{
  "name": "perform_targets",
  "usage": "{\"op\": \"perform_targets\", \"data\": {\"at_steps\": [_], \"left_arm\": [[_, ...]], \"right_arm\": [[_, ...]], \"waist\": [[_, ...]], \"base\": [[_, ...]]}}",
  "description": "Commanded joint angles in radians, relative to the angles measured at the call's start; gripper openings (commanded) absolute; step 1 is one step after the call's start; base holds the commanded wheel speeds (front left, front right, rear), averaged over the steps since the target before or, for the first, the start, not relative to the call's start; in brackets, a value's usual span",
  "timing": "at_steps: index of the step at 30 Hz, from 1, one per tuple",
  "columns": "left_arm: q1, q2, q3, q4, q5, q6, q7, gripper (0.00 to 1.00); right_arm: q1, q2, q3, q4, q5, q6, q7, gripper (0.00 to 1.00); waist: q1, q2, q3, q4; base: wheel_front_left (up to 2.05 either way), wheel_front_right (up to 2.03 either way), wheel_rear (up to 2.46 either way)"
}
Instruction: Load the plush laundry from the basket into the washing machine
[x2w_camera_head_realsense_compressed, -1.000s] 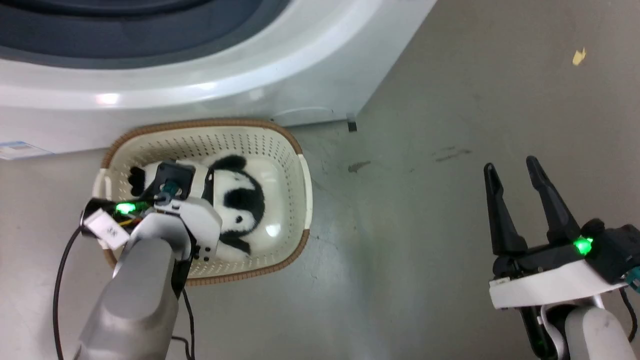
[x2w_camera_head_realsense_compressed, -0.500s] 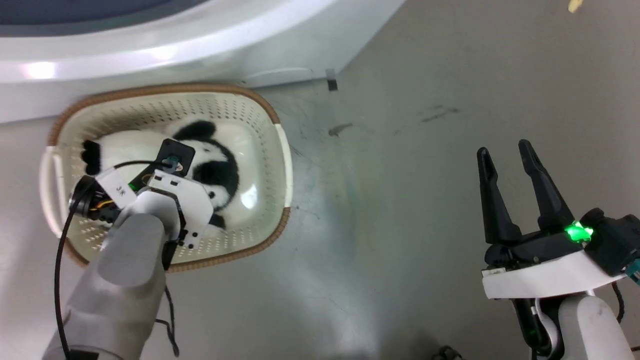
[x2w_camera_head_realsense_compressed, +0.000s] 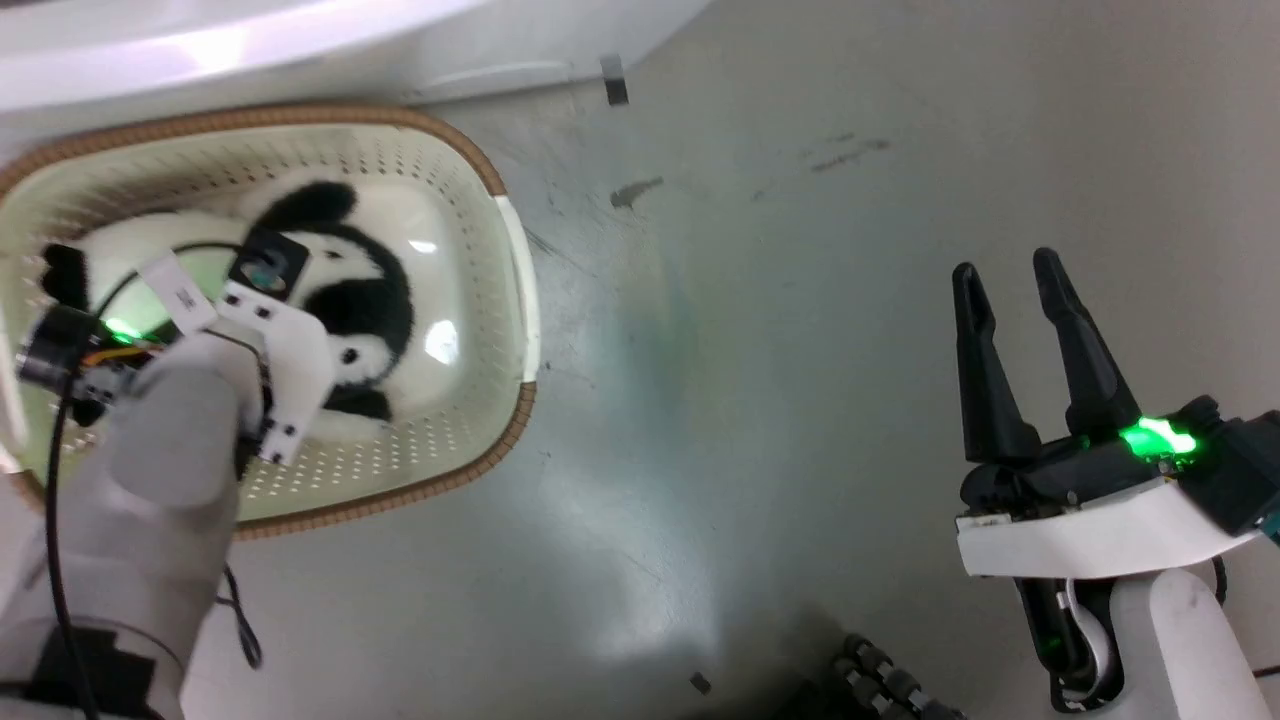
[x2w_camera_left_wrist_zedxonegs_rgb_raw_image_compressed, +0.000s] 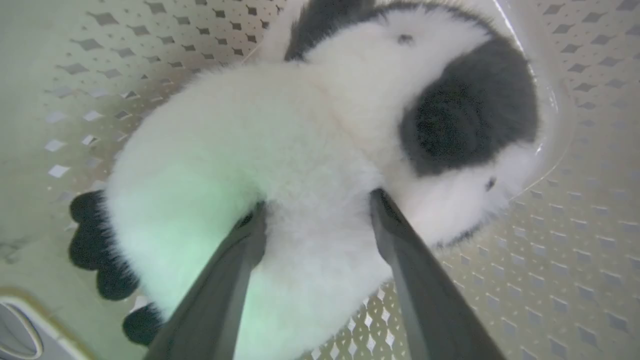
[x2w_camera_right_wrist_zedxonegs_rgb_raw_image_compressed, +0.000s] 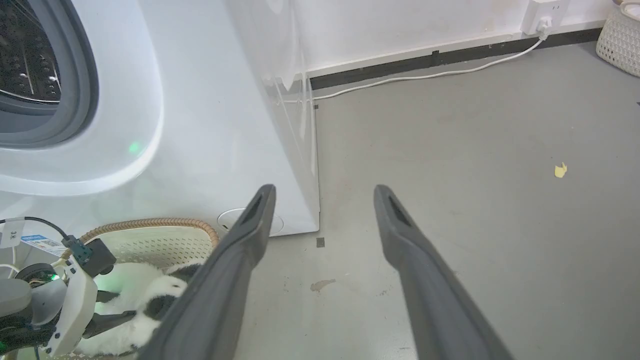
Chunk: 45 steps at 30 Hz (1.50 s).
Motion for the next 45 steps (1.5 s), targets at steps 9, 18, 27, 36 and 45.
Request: {"op": "perform_targets", "data": {"at_steps": [9, 18, 27, 36, 45], "left_arm": [[-0.051, 0.031, -0.031, 0.068, -0.018, -0.065, 0.110, 1.00], [-0.027, 0.021, -0.026, 0.062, -0.076, -0.099, 0.136, 0.00], [0.019, -0.014, -0.014, 0.020, -0.122, -0.090, 0.026, 0.00], [0.124, -0.073, 0.014, -0.009, -0.182, -0.074, -0.177, 0.00], [0.260, -0.131, 0.013, -0.093, -0.211, -0.046, -0.408, 0.00]], "right_arm": [[-0.036, 0.000, 0.011, 0.002, 0.034, -0.001, -0.013, 1.00], [-0.044, 0.000, 0.001, 0.013, 0.032, -0.001, -0.013, 1.00], [-0.025, 0.000, -0.044, 0.012, -0.013, -0.001, -0.013, 1.00], [0.040, 0.000, -0.098, 0.002, -0.096, -0.001, -0.013, 1.00], [0.125, 0.000, -0.131, -0.007, -0.169, -0.001, -0.013, 1.00]], "waist": [[-0.0001, -0.0001, 0.059, -0.032], [-0.0001, -0.0001, 0.052, -0.030], [-0.0001, -0.0001, -0.044, 0.017], [-0.0001, -0.0001, -0.230, 0.098], [-0.0001, -0.0001, -0.449, 0.191]], "base": [[0.00, 0.00, 0.00], [0.00, 0.00, 0.00], [0.00, 0.00, 0.00], [0.00, 0.00, 0.00], [0.00, 0.00, 0.00]]}}
